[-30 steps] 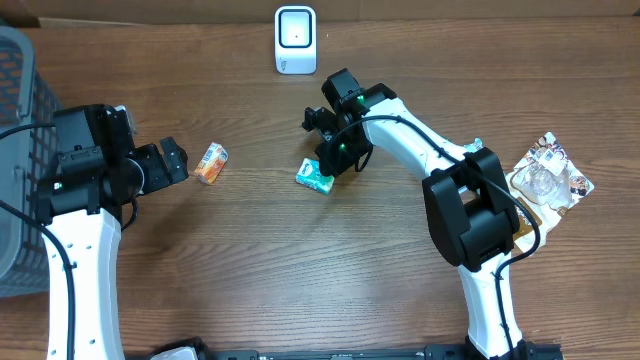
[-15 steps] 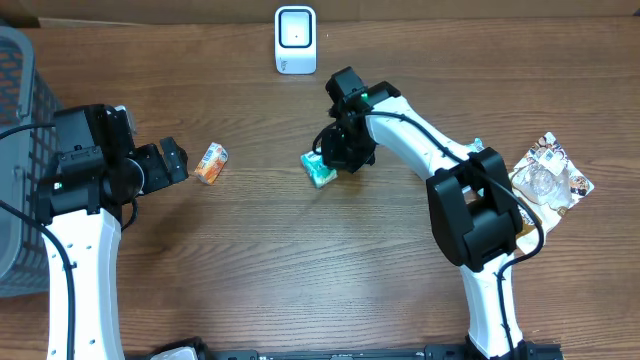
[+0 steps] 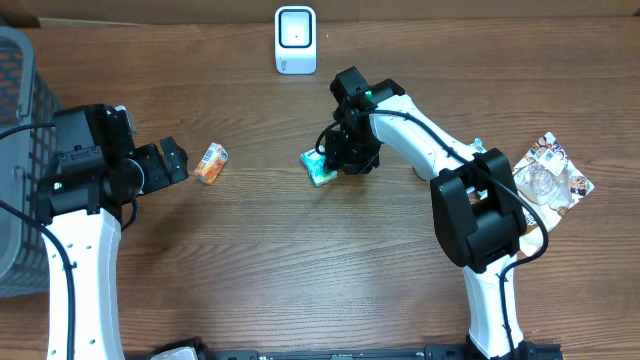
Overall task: Scan the item barcode
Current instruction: 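Lower the right gripper onto the teal tissue pack and grasp it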
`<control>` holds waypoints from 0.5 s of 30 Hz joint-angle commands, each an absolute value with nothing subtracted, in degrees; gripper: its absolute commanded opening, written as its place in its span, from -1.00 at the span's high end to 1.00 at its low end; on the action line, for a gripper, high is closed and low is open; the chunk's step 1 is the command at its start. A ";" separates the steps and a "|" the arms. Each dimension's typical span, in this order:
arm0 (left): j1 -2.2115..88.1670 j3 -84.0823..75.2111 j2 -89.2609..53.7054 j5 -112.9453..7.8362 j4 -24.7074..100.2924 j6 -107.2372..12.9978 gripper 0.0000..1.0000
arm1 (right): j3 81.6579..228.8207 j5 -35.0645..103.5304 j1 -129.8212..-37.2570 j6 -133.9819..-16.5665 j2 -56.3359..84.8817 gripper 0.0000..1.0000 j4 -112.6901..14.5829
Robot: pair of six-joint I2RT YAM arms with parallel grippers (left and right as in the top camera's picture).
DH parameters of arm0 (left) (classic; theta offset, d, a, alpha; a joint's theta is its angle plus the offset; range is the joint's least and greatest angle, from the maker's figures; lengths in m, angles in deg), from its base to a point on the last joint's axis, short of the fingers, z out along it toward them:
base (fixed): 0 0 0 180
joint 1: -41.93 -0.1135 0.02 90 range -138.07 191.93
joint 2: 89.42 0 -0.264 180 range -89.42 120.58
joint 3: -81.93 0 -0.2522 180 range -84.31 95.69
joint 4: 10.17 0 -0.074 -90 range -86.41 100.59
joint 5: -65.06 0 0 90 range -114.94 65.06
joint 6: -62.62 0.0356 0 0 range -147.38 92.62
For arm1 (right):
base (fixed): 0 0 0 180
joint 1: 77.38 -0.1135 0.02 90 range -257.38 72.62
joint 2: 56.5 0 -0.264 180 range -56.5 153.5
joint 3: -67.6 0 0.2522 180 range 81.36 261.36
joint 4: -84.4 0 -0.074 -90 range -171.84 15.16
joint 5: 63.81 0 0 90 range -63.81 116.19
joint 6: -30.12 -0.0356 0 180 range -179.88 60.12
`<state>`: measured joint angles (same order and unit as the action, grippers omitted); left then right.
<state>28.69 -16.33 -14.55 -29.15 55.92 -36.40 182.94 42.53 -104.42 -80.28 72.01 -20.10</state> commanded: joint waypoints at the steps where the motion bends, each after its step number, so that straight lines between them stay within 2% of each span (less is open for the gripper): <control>1: 28.67 -15.10 -15.49 -28.77 55.81 -36.77 -0.99 | 182.33 42.77 -104.31 -74.01 70.24 0.17 -21.31; 8: 28.67 -15.10 -15.49 -28.77 55.81 -36.77 -0.99 | 178.27 44.91 -104.31 -73.74 71.57 0.51 -25.37; 10: 28.67 -15.10 -15.49 -28.77 55.81 -36.77 -0.99 | 177.41 46.13 -104.29 -73.92 71.57 0.67 -25.79; 12: 28.67 -15.10 -15.49 -28.77 55.81 -36.77 -0.99 | 177.41 46.27 -104.20 -74.86 71.57 0.91 -25.79; 15: 28.67 -15.10 -15.49 -28.77 55.81 -36.77 -0.99 | 177.61 49.92 -103.44 -74.82 71.29 0.92 -25.77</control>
<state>28.69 -16.35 -14.55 -29.15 55.92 -36.40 178.72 47.05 -104.12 -74.92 71.94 -25.77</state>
